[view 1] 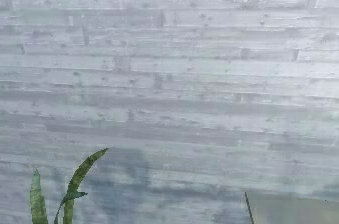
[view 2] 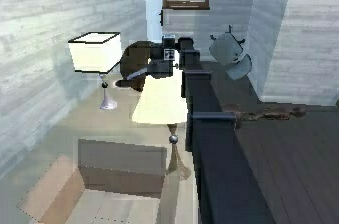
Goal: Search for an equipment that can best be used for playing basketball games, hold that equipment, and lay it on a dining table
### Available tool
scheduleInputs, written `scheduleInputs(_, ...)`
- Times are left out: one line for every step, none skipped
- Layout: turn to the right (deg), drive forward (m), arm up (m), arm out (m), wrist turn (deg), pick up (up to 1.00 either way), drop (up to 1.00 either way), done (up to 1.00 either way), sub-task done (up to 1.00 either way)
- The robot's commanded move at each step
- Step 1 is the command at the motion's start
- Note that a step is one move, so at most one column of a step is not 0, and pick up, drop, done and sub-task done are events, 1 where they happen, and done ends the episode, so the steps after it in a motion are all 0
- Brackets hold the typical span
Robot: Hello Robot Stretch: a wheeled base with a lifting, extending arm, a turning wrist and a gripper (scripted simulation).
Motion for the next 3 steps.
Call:
scheduleInputs(0.0,0.0,-0.04,0.0,0.0,0.0,0.0,0.0,0.0)
scheduleInputs(0.0,0.0,-0.32,0.0,0.0,0.0,0.0,0.0,0.0)
scheduleInputs(0.0,0.0,0.0,0.0,0.0,0.0,1.0,0.0,0.0)
